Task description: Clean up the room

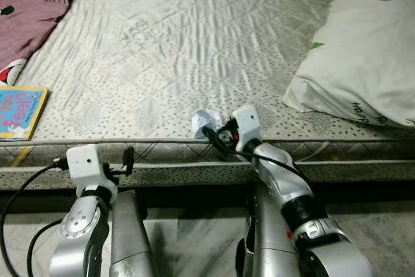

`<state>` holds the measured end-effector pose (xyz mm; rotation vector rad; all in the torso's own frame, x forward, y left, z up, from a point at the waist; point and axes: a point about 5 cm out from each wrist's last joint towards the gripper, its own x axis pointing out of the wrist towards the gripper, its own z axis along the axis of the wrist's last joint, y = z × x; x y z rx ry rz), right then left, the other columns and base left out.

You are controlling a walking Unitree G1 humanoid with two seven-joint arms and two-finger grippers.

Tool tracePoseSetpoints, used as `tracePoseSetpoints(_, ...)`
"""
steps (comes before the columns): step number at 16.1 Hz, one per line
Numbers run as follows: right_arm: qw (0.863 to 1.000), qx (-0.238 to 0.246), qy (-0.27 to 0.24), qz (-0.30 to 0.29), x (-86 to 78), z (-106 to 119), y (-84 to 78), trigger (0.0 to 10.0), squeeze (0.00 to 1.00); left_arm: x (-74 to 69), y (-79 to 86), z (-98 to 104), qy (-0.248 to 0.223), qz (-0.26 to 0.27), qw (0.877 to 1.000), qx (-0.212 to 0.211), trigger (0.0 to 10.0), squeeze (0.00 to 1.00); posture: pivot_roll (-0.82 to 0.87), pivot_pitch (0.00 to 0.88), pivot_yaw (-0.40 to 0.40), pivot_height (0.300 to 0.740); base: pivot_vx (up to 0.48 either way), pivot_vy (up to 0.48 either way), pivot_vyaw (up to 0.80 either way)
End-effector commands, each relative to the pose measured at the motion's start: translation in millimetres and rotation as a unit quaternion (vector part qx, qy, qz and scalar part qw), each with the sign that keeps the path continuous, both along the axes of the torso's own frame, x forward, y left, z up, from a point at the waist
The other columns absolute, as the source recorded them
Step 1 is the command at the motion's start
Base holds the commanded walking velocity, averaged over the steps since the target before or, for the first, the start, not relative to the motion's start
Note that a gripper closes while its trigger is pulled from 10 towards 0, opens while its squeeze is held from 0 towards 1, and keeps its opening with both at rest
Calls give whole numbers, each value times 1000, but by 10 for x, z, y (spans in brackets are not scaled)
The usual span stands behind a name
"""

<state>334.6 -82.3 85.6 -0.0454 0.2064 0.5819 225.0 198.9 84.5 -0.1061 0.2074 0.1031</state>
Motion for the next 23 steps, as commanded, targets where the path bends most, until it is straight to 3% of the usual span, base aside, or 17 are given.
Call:
tracePoseSetpoints(1,1000,5,-1,-1,19,7,12,10000,0,-20,26,18,3,1,1000,9,10000,0,67,100,-4,477,0,0,0)
tracePoseSetpoints(5,1000,1,-7,17,61,27,238,10000,0,-32,34,35,6,0,1000,14,10000,0,81,106,-2,477,0,0,0)
tracePoseSetpoints(7,1000,2,-12,3,98,55,326,0,0,-30,26,42,6,-4,1000,16,10000,0,84,109,-2,477,0,0,0)
tracePoseSetpoints(11,999,-4,-18,-28,158,98,404,0,0,-17,35,56,4,-5,1000,23,10000,0,90,111,-2,477,0,0,0)
tracePoseSetpoints(17,997,-31,-17,-62,194,51,318,0,0,3,30,38,6,-7,1000,25,10000,0,87,94,-7,477,0,0,0)
tracePoseSetpoints(23,997,-32,-17,-67,184,25,341,0,0,65,9,18,5,-12,1000,26,10000,0,85,58,-8,477,0,0,0)
